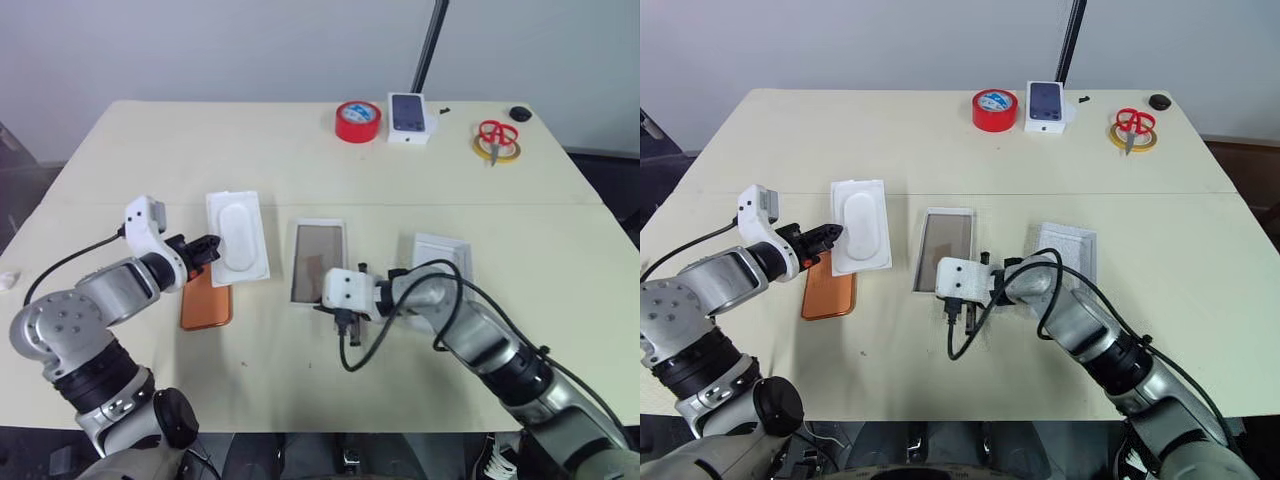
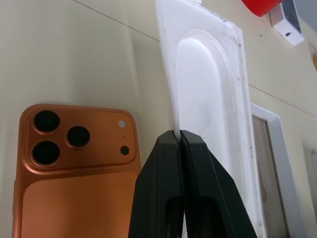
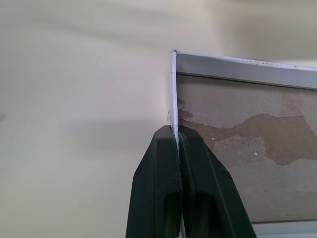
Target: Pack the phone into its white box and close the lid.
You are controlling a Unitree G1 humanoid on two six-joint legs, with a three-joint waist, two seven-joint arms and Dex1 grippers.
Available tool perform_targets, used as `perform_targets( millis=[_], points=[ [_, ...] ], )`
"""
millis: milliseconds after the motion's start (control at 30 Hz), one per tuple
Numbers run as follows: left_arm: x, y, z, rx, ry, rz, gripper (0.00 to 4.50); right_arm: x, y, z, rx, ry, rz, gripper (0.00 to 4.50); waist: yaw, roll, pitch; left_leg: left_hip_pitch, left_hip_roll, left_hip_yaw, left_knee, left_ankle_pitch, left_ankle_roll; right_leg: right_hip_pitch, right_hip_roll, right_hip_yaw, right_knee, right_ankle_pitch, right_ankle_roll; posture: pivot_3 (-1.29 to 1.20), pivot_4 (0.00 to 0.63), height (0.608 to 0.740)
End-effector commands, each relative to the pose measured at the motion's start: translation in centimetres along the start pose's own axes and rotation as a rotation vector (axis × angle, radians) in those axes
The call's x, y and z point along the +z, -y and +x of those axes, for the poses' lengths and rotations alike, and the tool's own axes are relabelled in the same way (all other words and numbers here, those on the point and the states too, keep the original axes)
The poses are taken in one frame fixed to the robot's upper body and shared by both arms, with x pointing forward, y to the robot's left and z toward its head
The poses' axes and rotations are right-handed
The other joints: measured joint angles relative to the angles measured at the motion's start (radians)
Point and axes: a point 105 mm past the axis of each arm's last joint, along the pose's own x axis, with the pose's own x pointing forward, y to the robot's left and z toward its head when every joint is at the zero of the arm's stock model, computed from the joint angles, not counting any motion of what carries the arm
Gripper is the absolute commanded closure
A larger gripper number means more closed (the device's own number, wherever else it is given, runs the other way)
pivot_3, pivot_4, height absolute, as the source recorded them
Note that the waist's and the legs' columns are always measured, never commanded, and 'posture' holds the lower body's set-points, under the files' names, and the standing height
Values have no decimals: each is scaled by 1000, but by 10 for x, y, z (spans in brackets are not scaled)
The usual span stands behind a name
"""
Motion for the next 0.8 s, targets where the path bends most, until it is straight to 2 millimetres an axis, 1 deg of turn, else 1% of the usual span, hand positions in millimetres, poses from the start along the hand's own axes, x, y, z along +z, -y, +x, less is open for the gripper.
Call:
perform_targets(
  millis=[33,67,100,167,200,267,300,400,500,600,767,800],
  points=[
    [3,18,1,-60,12,36,4500,16,4,0,-5,46,-22,3871,0,0,0,0,0,0,0,0,0,0,0,0,0,0,0,0,150,690],
    [1,21,2,-70,4,36,4500,18,4,-3,4,58,-16,3546,0,0,0,0,0,0,0,0,0,0,0,0,0,0,0,0,150,690],
    [-1,24,4,-81,-3,36,4500,20,4,-7,10,70,-14,3080,0,0,0,0,0,0,0,0,0,0,0,0,0,0,0,0,150,690],
    [-6,31,8,-108,-19,34,4500,25,7,-18,1,106,-23,2029,0,0,0,-1,0,0,0,0,0,0,-1,-1,0,0,0,0,150,690],
    [-8,35,9,-121,-26,36,4500,28,9,-24,-15,123,-30,1586,0,0,0,-1,0,-1,0,0,0,0,-1,-1,0,0,0,0,150,690],
    [-14,43,13,-146,-48,41,4500,30,16,-39,-41,144,-25,443,0,0,0,-1,0,-1,0,0,0,0,-1,-1,0,0,0,0,150,690],
    [-17,47,15,-157,-61,43,4500,28,19,-48,-54,146,-21,89,0,0,0,-1,0,-2,0,0,0,0,-1,-2,0,0,0,0,150,690],
    [-27,58,24,-174,-97,34,4500,21,25,-70,-84,132,-7,89,0,0,0,-1,-1,-2,0,0,0,0,-1,-2,0,0,0,0,150,690],
    [-39,67,32,-185,-136,21,4500,15,32,-82,-125,118,15,89,-3,0,0,-1,-1,-2,0,0,0,0,0,-2,0,0,0,0,150,690],
    [-48,75,37,-196,-172,27,4500,10,38,-87,-167,102,20,89,-6,0,0,-1,-1,-2,0,0,0,0,1,-2,0,0,0,0,150,690],
    [-55,83,41,-207,-196,36,4500,7,37,-86,-180,98,36,89,-3,0,0,-1,-1,-2,0,0,0,0,1,-2,0,0,0,0,150,690],
    [-55,84,42,-213,-198,30,4196,6,36,-85,-180,96,40,28,-3,0,0,-1,-1,-2,0,0,0,0,0,-2,0,0,0,0,150,690]
  ],
)
